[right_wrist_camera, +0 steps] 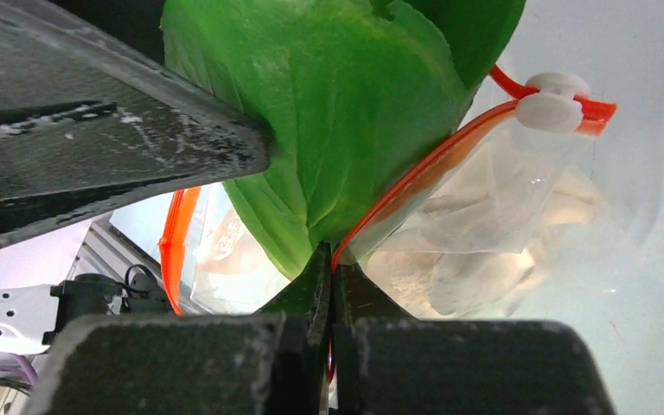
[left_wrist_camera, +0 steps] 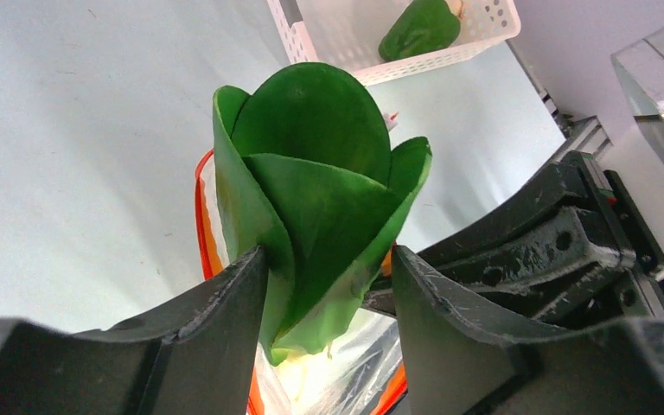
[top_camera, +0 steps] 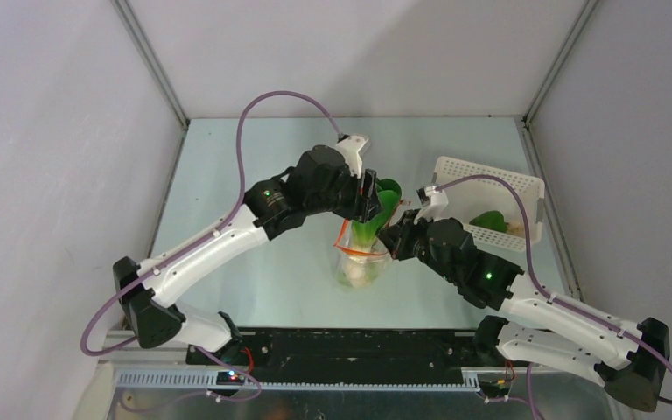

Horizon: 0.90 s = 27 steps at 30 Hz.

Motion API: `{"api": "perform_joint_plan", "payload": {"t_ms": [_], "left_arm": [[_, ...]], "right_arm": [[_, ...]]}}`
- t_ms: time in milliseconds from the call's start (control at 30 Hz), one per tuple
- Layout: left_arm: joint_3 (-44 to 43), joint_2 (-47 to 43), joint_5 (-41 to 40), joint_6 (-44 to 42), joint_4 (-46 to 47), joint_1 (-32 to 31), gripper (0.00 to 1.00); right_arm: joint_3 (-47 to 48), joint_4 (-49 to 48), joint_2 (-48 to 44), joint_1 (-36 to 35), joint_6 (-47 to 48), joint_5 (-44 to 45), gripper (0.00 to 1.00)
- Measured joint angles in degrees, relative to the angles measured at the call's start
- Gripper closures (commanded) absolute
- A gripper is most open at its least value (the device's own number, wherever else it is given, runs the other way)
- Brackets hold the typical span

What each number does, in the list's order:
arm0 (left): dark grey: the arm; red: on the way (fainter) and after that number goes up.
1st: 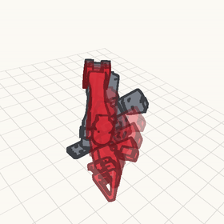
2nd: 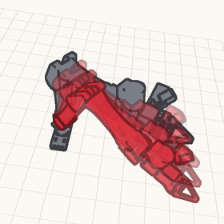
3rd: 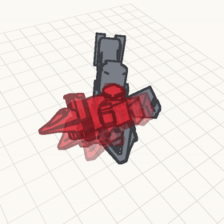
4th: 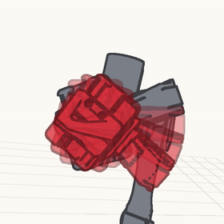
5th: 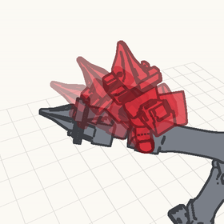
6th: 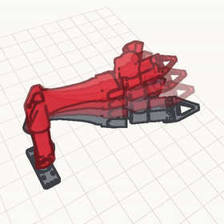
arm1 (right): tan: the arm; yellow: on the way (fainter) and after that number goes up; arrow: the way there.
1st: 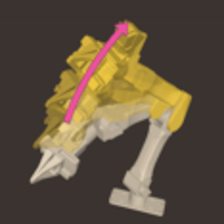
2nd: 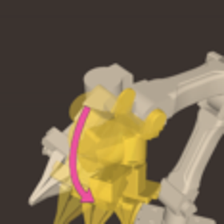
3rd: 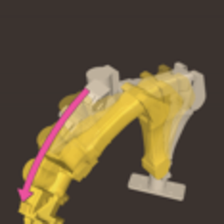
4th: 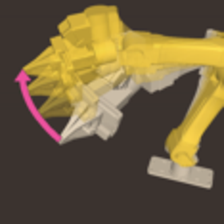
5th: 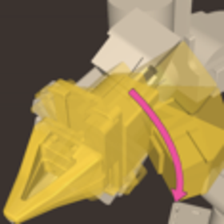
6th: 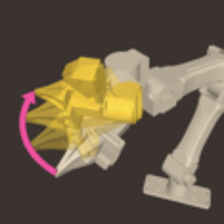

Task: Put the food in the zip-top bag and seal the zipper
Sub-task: Adjust the fake vegetable in the zipper food storage bag.

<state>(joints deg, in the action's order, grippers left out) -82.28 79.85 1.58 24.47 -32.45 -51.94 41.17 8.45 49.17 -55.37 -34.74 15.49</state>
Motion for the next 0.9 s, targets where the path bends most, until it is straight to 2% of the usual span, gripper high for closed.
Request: {"api": "perform_joint_plan", "payload": {"t_ms": [367, 900], "left_arm": [[-2.0, 2.0, -4.0, -1.7, -2.4, -1.6, 0.45], [-6.3, 4.1, -0.4, -3.6, -2.9, -2.2, 0.45]], "right_arm": [[0.0, 0.3, -0.1, 0.0, 1.6, -1.0, 1.00], [0.0, 0.7, -0.8, 0.0, 4.9, -3.0, 1.00]]}}
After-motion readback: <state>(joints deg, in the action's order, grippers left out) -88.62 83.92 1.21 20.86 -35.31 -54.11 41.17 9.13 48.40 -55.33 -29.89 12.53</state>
